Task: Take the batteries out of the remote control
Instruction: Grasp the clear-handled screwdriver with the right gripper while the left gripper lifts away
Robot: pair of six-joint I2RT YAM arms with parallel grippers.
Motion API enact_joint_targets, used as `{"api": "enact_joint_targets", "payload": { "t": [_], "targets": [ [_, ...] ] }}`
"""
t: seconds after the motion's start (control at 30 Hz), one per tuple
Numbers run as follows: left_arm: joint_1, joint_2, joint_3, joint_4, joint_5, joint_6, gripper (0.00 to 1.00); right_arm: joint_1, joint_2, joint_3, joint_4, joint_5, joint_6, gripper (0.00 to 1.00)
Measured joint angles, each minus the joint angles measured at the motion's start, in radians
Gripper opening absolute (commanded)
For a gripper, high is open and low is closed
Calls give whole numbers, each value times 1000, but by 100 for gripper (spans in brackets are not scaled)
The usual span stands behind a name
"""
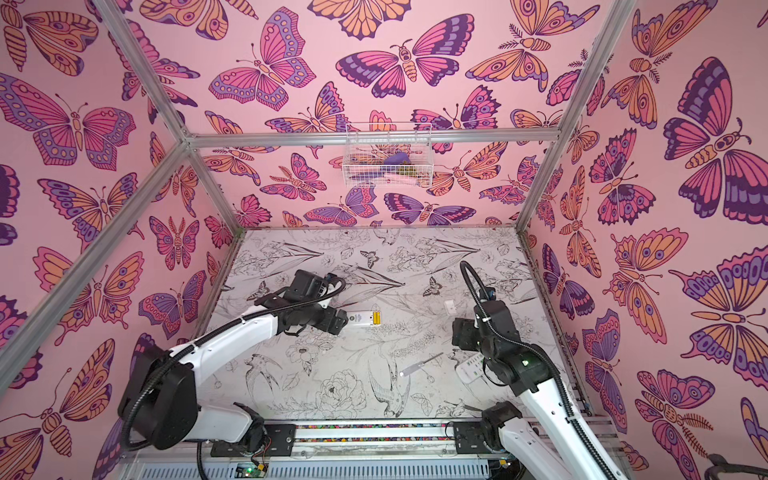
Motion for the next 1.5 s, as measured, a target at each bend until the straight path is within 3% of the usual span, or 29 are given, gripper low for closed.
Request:
{"api": "enact_joint_targets", "payload": {
  "t": [0.33, 0.57, 0.67, 0.83, 1.2, 1.5],
  "targets": [
    [122, -113, -66, 31, 105, 9, 95, 362, 84, -29, -53, 151, 351, 66],
    [227, -190, -74, 54, 156, 2, 95, 529, 227, -51, -24, 205, 507, 64],
    [263, -203, -88, 59, 174, -3, 94, 592, 280, -76, 36, 209, 557, 55],
    [303, -203, -90, 59, 214, -15, 93, 626, 400, -109, 110, 196, 608, 49],
    [361, -211, -111, 74, 246, -21, 92, 640, 551, -119, 266, 164, 636, 46],
    [379, -216, -134, 81, 267, -26, 92, 643, 570, -166, 301, 157, 665, 41]
  ]
}}
